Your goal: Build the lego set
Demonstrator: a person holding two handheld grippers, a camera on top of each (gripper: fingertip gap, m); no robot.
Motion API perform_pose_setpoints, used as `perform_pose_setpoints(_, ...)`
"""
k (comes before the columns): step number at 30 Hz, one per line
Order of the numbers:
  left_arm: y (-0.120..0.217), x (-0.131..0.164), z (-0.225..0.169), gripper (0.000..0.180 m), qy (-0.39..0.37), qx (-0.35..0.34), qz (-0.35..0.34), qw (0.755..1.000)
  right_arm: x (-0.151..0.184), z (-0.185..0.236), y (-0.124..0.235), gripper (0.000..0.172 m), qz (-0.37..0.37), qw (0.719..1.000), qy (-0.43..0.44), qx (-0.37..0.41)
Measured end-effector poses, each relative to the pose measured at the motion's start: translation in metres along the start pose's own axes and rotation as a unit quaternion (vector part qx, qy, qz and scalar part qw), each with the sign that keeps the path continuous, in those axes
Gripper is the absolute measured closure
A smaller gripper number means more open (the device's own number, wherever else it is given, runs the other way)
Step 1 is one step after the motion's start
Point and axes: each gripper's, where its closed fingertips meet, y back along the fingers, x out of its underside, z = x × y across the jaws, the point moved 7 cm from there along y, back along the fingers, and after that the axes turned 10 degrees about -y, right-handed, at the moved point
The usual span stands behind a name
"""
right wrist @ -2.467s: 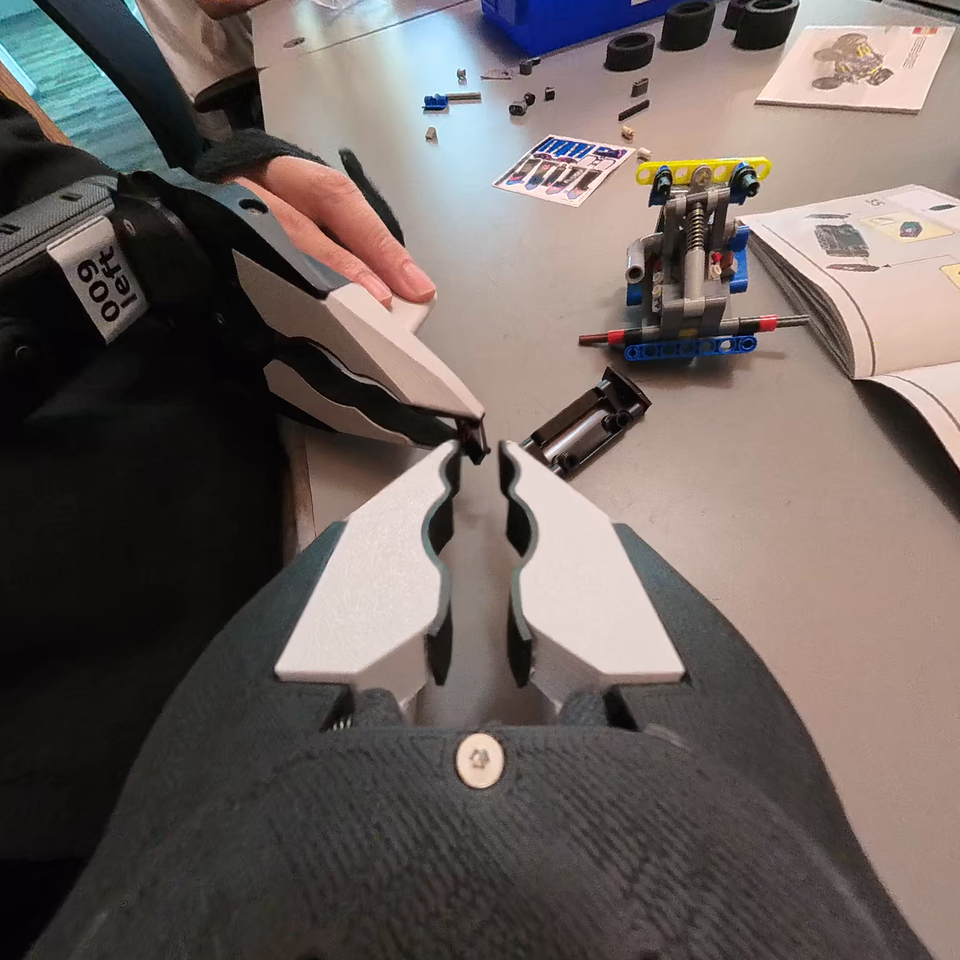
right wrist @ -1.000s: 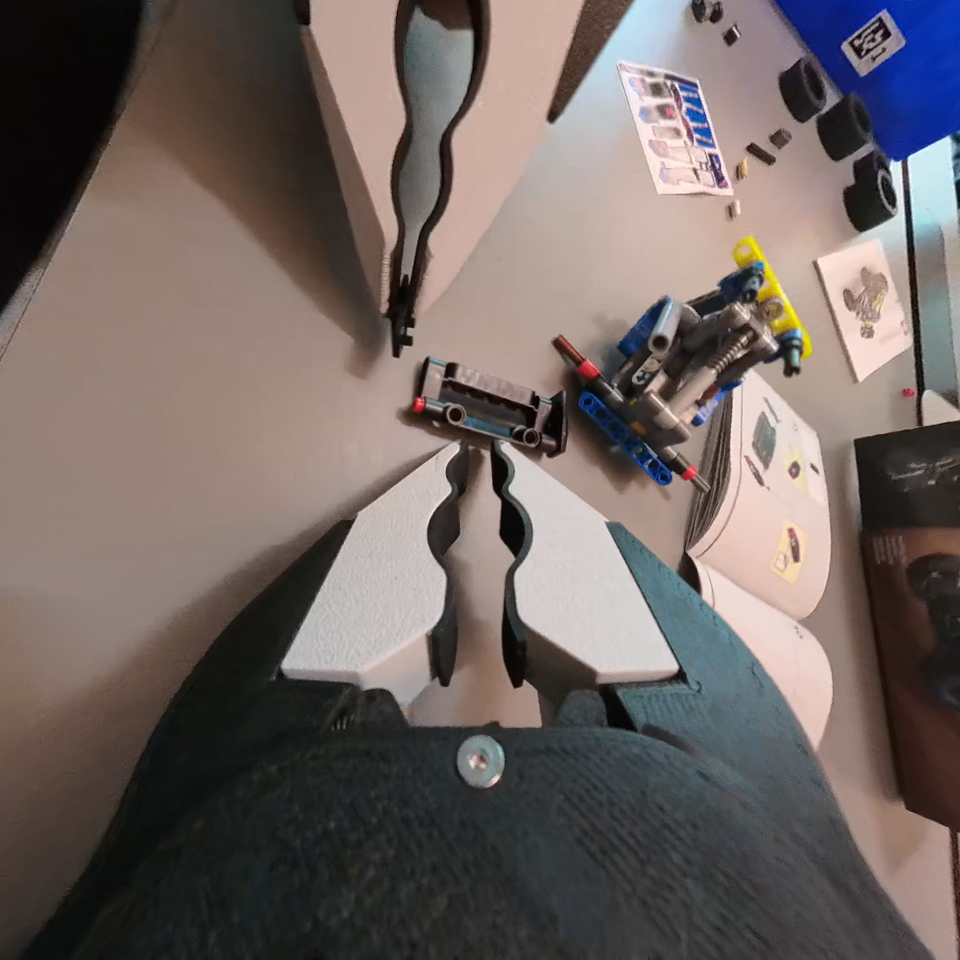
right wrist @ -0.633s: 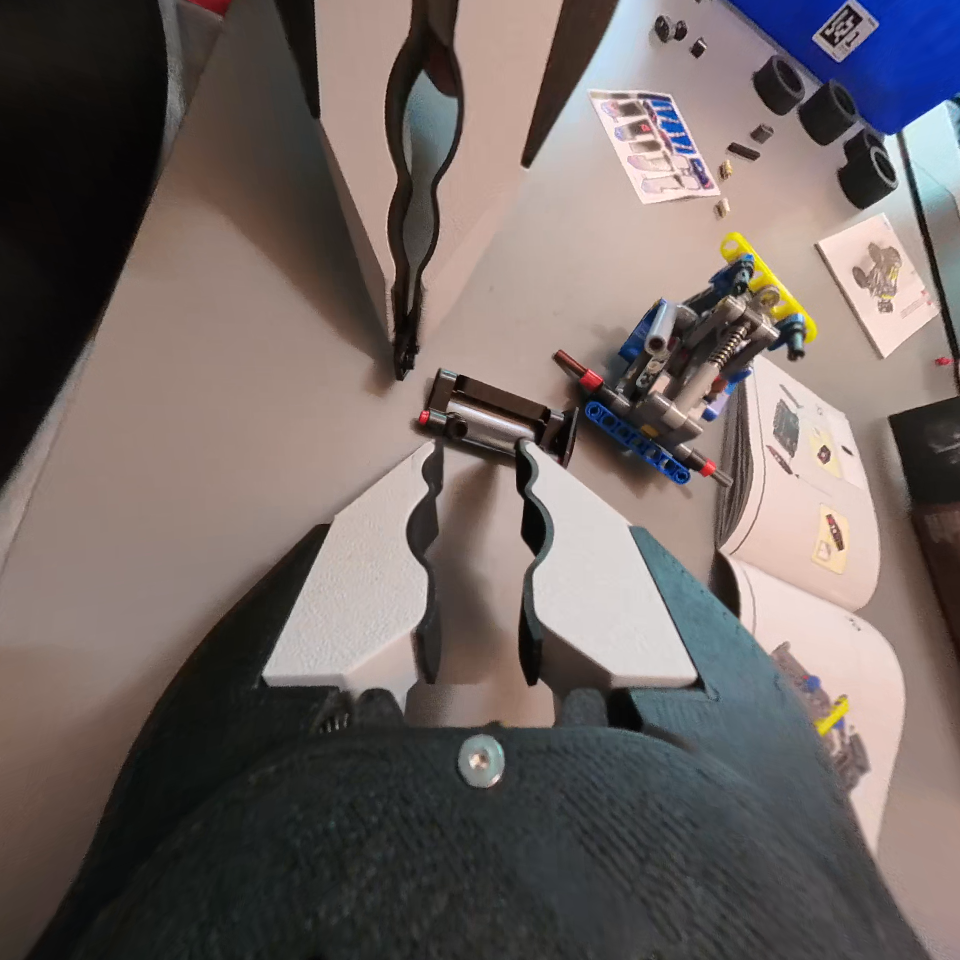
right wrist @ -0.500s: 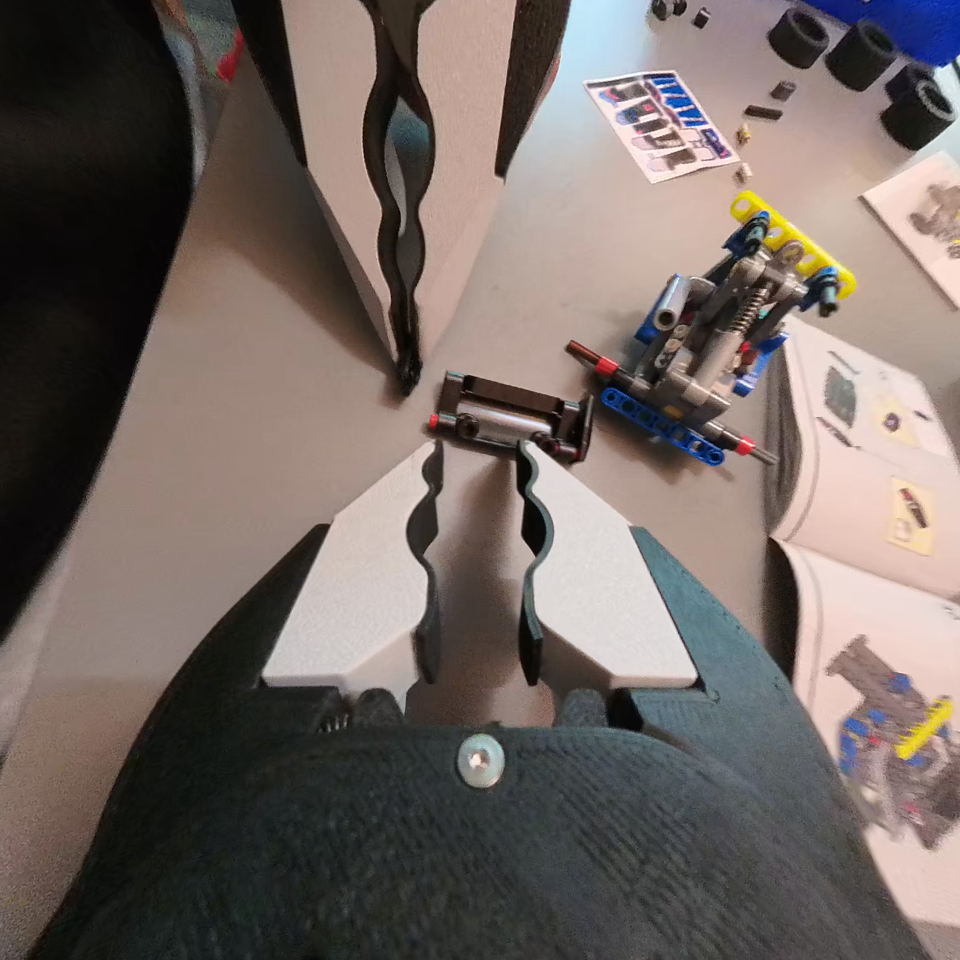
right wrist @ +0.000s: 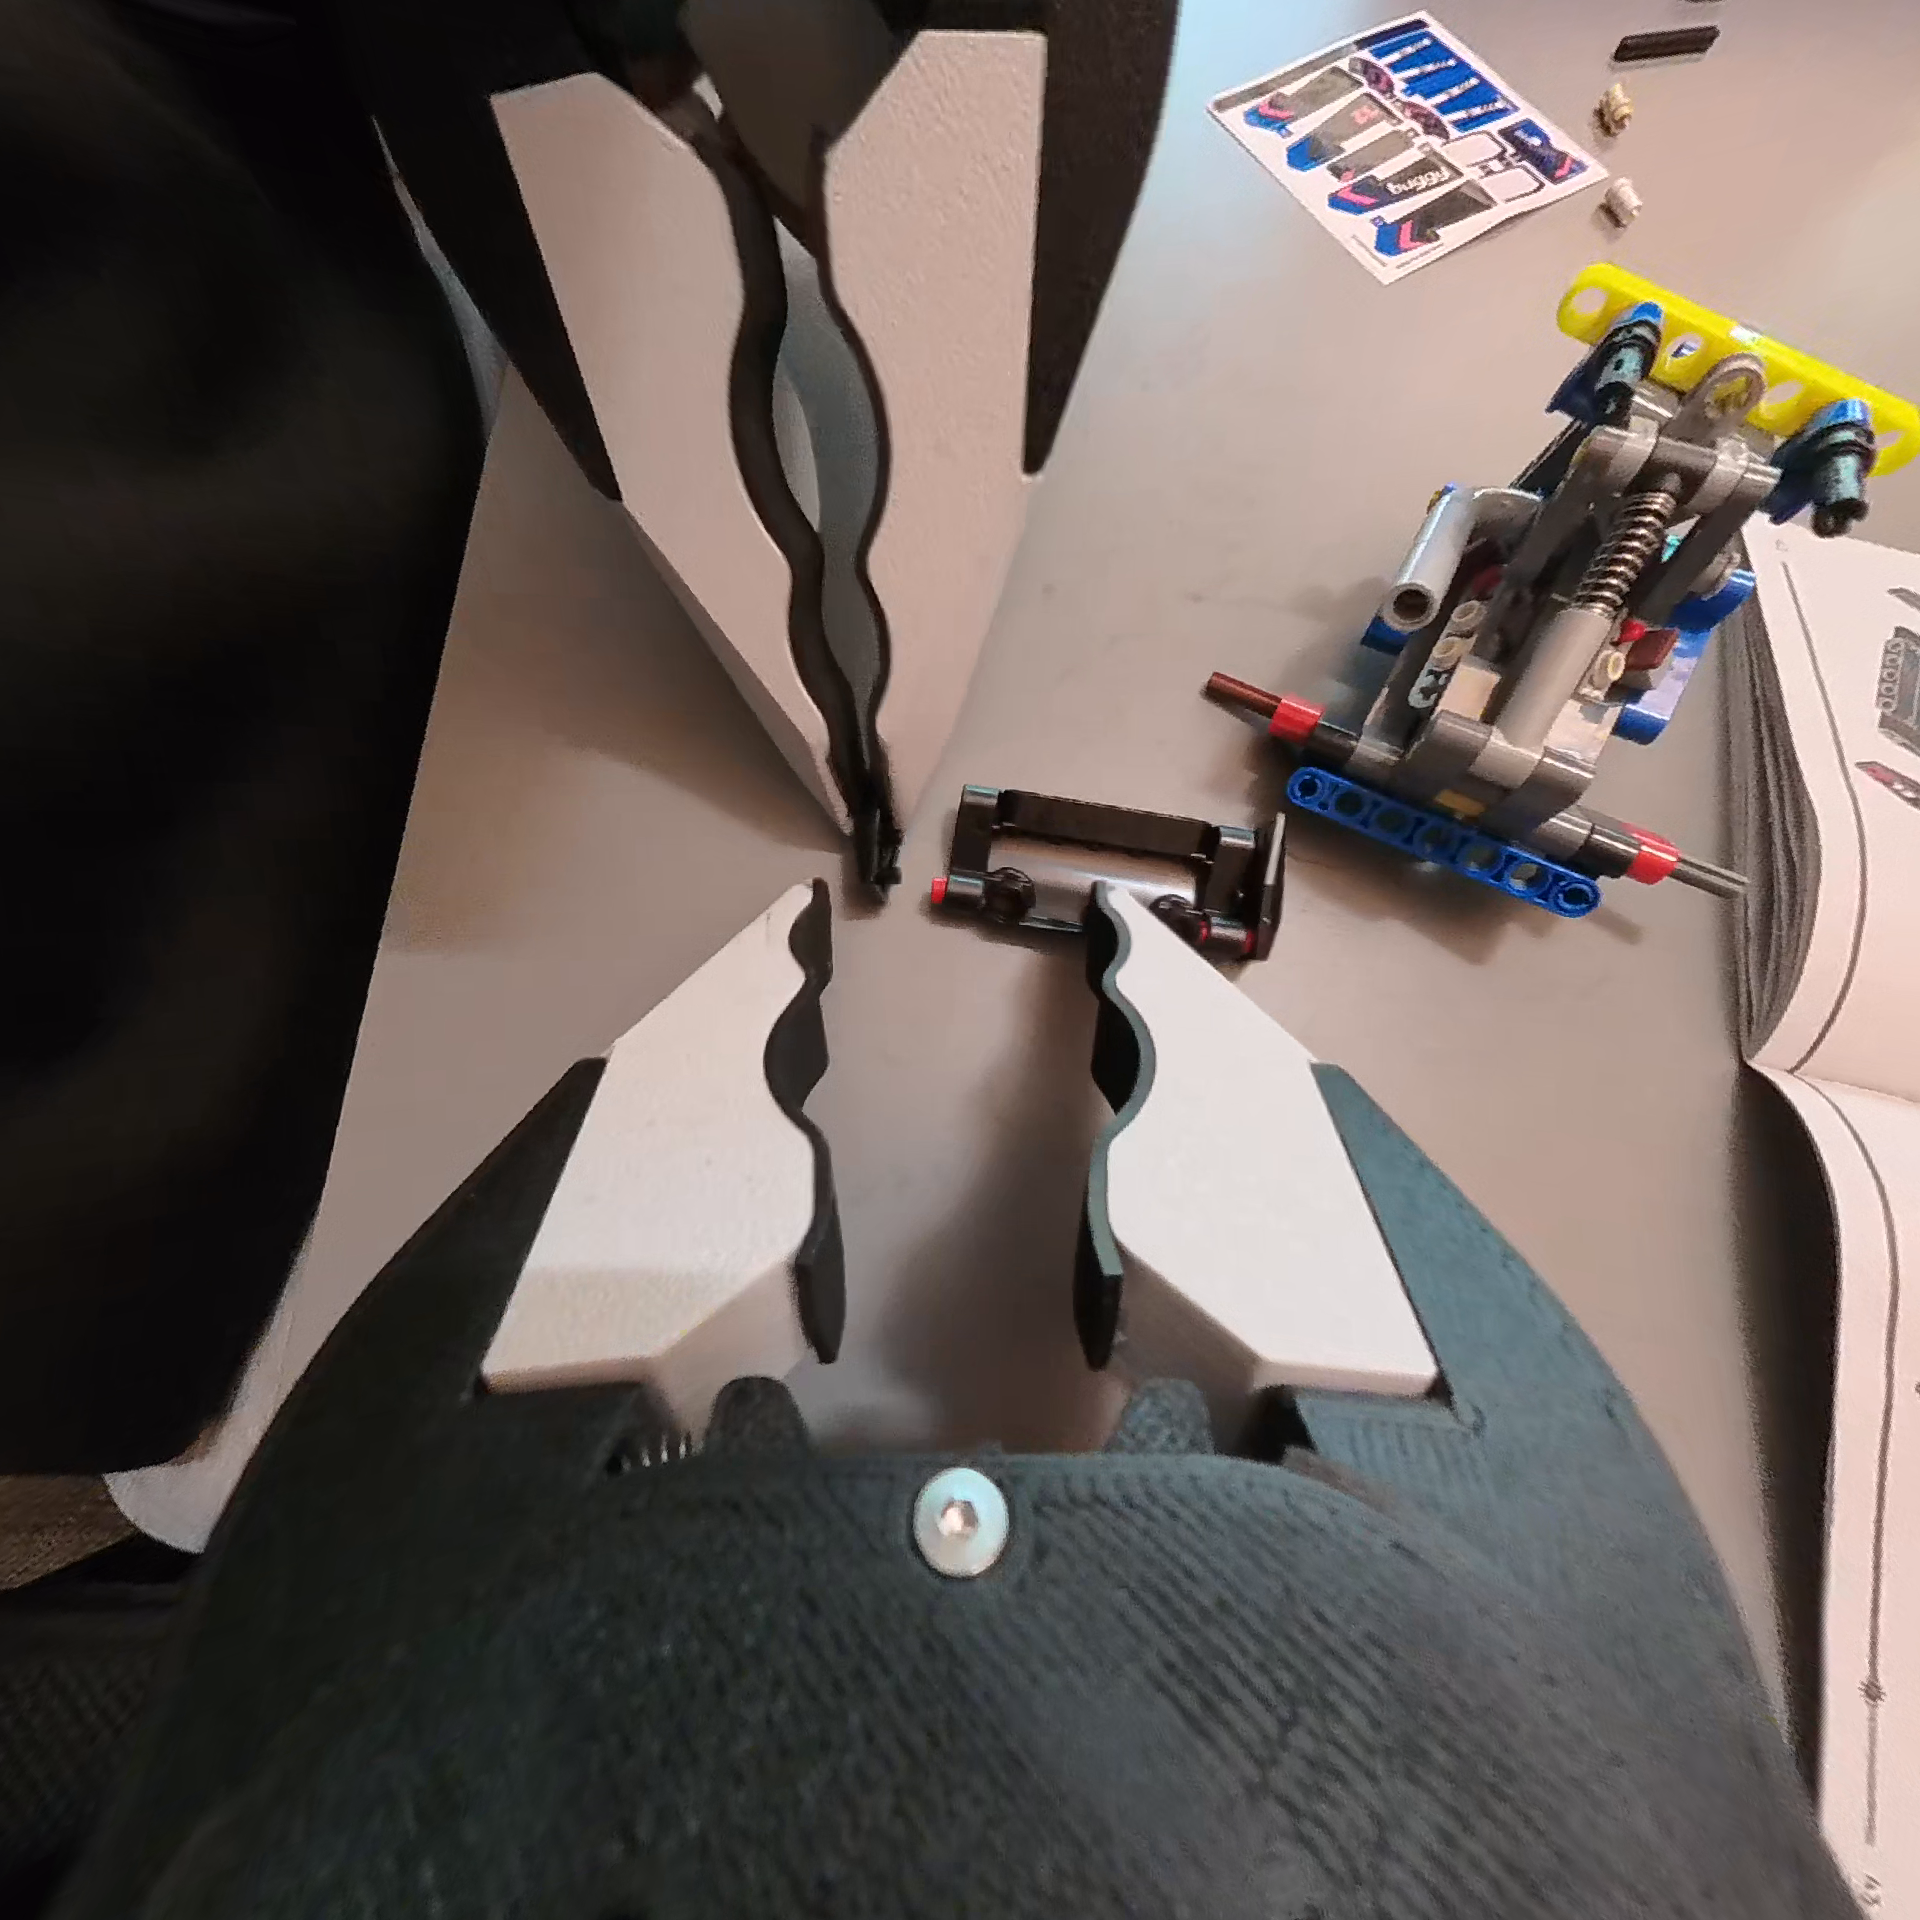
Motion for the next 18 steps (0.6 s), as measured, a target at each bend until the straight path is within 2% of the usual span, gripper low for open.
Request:
perform_pose_setpoints(4,0.000,-0.004,0.006,0.180,0.048,0.043,0.032,0.997,-0.001,0.000,-0.001,0.134,-0.002,1.000,-0.004,0.010)
perform_pose_setpoints(8,-0.001,-0.007,0.013,0.180,0.061,0.062,0.061,0.994,-0.002,0.000,-0.003,0.144,-0.003,1.000,-0.013,0.022)
perform_pose_setpoints(18,-0.003,-0.013,0.018,0.180,0.061,0.099,0.114,0.987,-0.004,0.001,-0.005,0.147,-0.002,1.000,-0.023,0.021)
